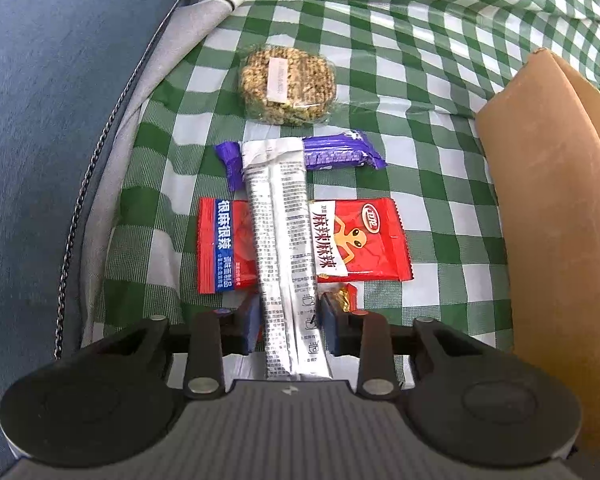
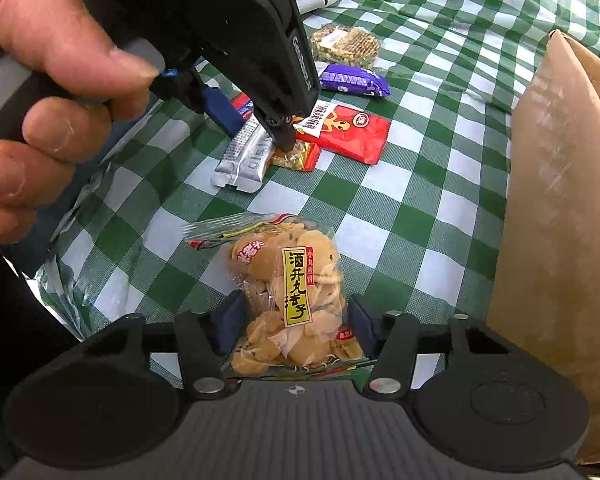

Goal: Organize snacks
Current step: 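Lift the silver stick pack with the left tool while the right tool lifts the cookie bag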

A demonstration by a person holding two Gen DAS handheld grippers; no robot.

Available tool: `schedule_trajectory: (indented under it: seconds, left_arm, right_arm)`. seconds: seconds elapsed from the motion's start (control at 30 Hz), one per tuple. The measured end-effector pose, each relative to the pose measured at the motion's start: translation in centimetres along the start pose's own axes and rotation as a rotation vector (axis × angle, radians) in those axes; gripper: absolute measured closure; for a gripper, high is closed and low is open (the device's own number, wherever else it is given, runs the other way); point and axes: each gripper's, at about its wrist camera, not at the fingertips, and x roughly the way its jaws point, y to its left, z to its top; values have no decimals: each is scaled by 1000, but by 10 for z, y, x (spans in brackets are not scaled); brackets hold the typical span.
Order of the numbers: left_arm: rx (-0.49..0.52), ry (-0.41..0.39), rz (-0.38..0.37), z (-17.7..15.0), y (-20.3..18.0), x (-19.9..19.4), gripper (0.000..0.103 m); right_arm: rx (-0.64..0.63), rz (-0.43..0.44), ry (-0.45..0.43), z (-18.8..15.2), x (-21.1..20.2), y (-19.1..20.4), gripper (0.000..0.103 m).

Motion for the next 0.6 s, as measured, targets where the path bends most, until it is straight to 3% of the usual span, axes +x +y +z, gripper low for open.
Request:
schedule_trajectory:
  seconds: [0.33,0.6]
  left_arm:
    - [-38,-91,-51,0,3,-21,76]
    - [-82,-231,-97,-3,7,-55,76]
  right_arm:
    - [63,-24,-119,2,-26,-16,54]
    - [67,-70,-247,5,-57,-21,54]
